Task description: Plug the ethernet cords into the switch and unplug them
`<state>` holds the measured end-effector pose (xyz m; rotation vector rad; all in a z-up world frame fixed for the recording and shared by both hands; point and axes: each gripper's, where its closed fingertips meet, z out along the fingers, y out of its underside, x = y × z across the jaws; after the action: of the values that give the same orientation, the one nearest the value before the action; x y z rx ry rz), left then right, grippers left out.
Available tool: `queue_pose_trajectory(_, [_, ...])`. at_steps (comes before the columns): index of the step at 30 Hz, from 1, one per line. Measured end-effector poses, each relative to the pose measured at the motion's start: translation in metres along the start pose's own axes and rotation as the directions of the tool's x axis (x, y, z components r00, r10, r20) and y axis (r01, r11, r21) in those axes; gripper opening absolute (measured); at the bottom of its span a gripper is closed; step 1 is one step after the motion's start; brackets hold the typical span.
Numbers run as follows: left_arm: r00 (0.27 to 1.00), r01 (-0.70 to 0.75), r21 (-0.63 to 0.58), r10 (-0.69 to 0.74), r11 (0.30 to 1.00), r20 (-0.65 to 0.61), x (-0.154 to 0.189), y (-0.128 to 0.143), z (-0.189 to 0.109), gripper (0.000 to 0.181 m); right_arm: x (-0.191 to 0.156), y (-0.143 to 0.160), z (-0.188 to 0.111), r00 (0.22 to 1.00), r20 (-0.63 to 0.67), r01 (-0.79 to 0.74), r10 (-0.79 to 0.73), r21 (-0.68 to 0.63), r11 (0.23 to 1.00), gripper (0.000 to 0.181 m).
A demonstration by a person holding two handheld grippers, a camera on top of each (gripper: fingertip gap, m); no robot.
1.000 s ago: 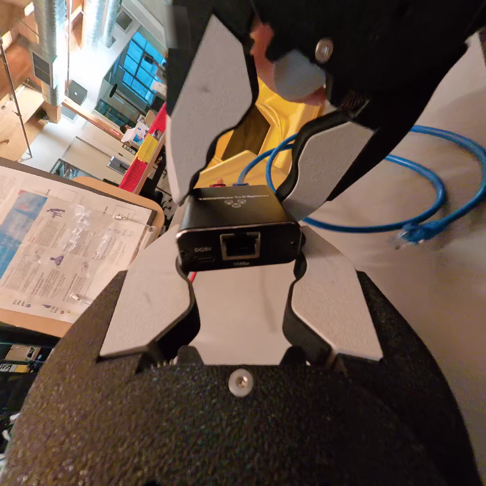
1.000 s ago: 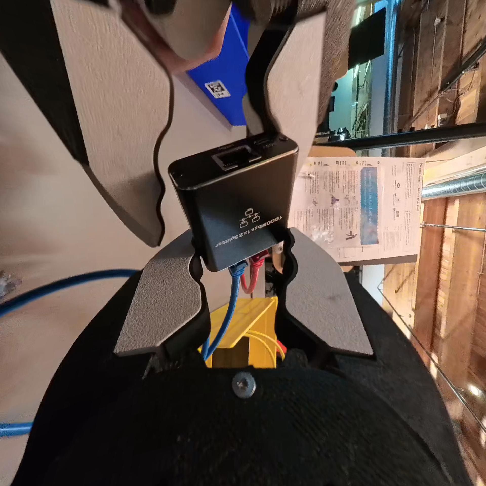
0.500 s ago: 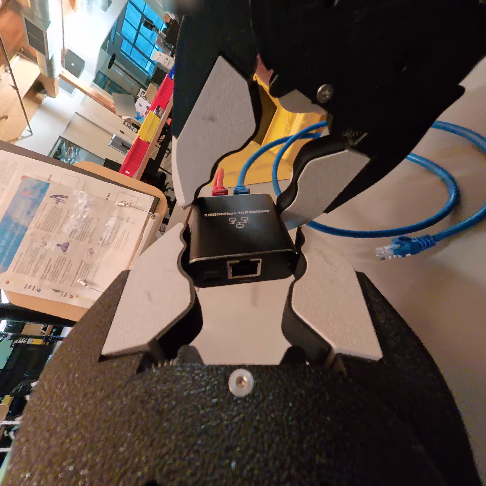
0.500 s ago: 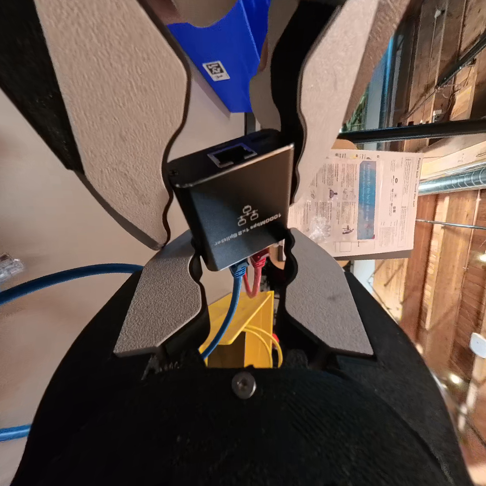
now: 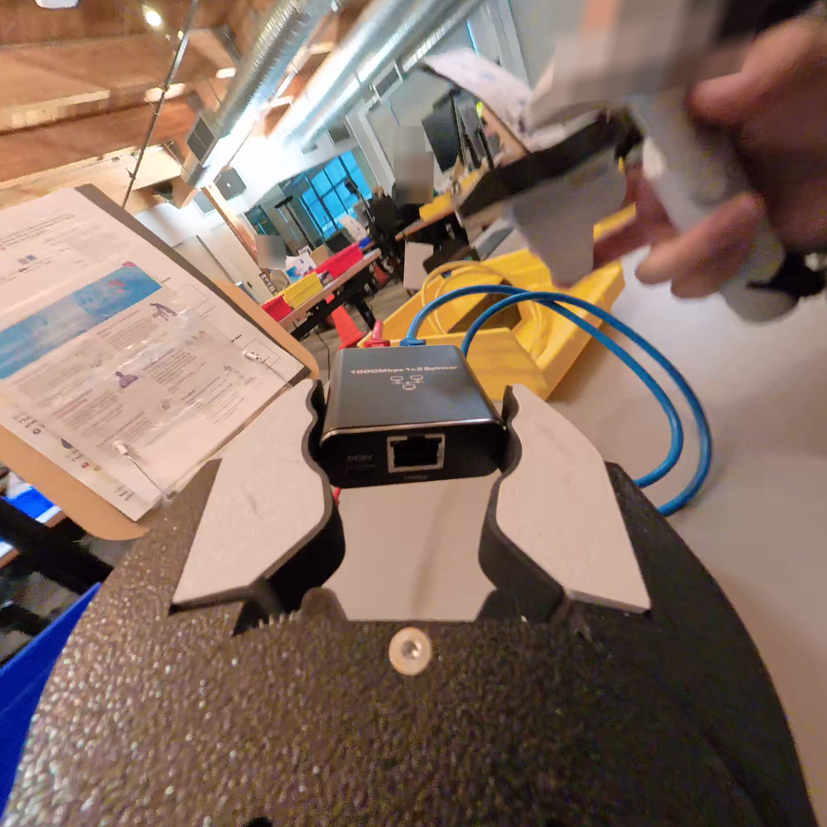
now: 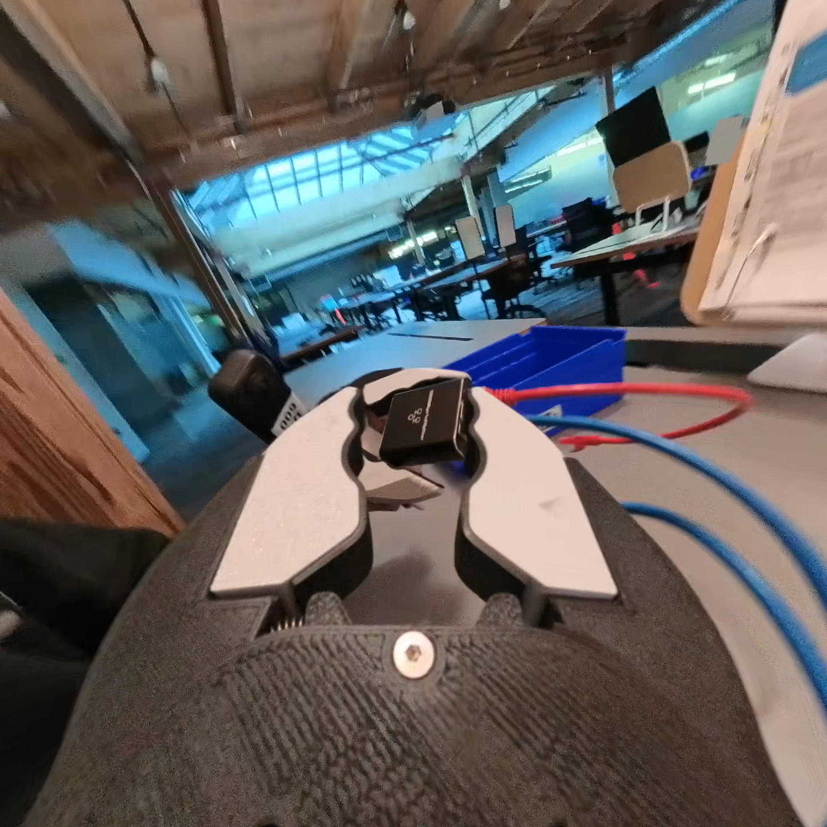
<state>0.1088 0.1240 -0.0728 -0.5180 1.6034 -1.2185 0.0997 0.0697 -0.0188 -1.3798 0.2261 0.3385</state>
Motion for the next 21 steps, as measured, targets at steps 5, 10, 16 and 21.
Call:
queue_pose_trajectory(5, [0.999,0.042,0.128,-0.046,0.991,0.028,-0.005,-0.011,-0.010,0.075,0.017,0.036,0.023,0.961,0.006,-0.275,0.275,-0.015,0.961,0.052])
queue_pose_trajectory(10, [0.999,0.018,0.149,-0.023,0.989,0.031,0.005,-0.010,-0.012,0.075,0.030,0.049,0.033,0.806,0.097,-0.591,0.583,0.105,0.800,0.043])
queue_pose_trajectory(16, [0.999,0.037,0.134,-0.042,0.990,0.034,0.009,0.000,-0.010,0.075,0.031,0.059,0.038,0.733,0.186,-0.680,0.654,0.171,0.713,0.017])
queue_pose_trajectory(21, [0.998,0.037,0.145,-0.043,0.989,0.042,0.008,0.000,-0.011,0.075,0.032,0.060,0.039,0.677,0.238,-0.736,0.697,0.224,0.639,0.015])
